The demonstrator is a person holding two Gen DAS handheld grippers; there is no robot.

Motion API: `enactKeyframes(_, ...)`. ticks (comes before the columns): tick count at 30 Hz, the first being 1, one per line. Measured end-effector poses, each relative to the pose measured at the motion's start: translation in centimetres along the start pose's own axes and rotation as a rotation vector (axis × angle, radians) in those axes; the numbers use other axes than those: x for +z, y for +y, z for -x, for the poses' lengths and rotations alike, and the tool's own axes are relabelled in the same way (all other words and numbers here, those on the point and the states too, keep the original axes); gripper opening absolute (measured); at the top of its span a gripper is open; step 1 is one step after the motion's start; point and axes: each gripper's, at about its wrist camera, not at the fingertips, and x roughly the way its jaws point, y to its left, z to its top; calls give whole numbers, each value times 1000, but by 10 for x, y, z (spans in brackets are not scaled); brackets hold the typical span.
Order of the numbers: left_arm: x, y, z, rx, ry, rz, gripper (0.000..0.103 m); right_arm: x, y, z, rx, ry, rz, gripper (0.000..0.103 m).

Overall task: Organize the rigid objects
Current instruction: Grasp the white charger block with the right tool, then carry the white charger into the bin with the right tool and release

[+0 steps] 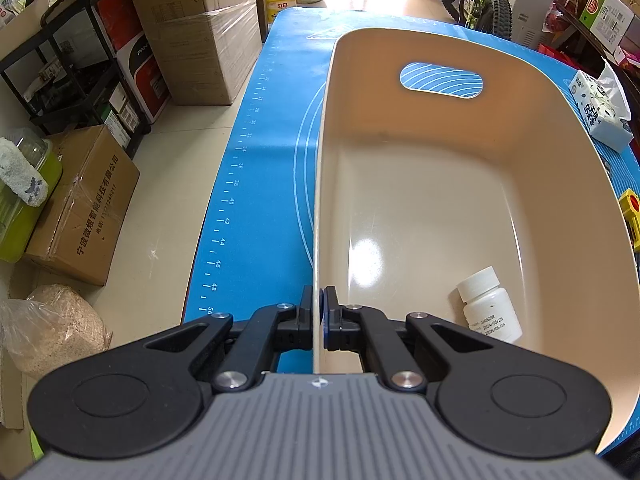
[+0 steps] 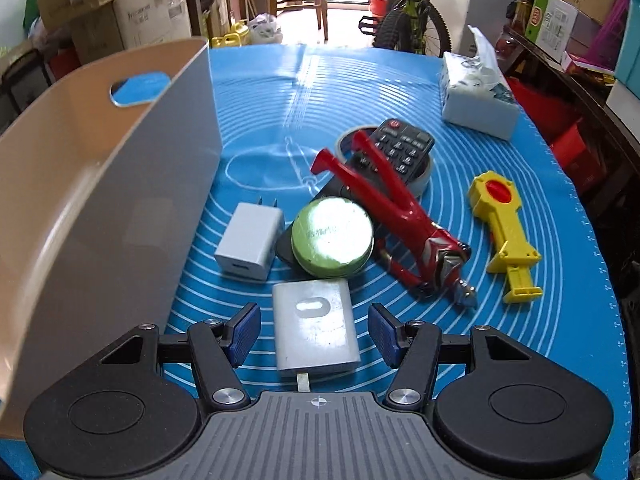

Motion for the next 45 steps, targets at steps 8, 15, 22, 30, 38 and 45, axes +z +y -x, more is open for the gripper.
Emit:
enactKeyframes(8,0,0,0,1,1,0,5,-4,1,-10,21,-5,20,50)
enactKeyframes(15,0,0,0,2,1,0,5,-16,-2,1,16,2,5,50)
enactKeyframes(22,0,0,0,2,1,1,5,-22,-14,25,40,0,-35,50)
enactKeyframes(30,0,0,0,2,1,0,5,-8,-20,66,50,-87,-42,50)
enactKeyframes(38,0,0,0,1,2,2,5,30,-10,102,64,-215,-19,50)
enactKeyframes(45,0,0,0,1,2,1,5,61,21,114,104,-289,35,50)
